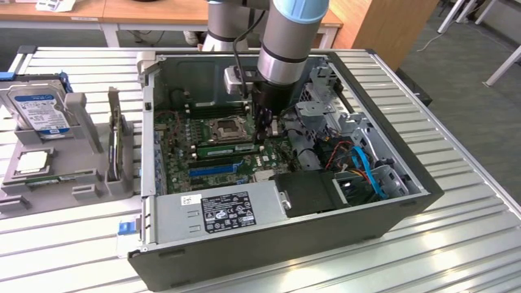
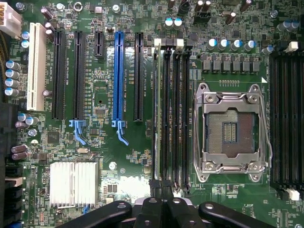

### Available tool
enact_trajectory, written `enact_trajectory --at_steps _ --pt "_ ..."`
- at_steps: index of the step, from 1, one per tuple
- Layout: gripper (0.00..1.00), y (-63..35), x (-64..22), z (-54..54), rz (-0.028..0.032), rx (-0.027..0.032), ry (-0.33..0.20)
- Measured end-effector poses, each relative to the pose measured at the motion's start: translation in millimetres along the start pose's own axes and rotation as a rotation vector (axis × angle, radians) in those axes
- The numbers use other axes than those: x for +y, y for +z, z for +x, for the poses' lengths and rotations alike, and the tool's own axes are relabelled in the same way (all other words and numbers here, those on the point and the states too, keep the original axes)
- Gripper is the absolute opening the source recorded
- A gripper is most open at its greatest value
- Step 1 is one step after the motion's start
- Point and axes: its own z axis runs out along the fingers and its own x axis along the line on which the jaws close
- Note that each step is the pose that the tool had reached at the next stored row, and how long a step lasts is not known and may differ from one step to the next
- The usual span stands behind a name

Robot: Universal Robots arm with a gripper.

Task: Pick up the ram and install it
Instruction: 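Press down the ram until it locks into place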

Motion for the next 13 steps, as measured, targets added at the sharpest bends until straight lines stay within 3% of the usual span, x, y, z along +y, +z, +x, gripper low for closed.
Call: enact_trajectory --at_steps 13 --pt "0.10 0.7 -0.1 0.0 0.0000 0.0000 0.000"
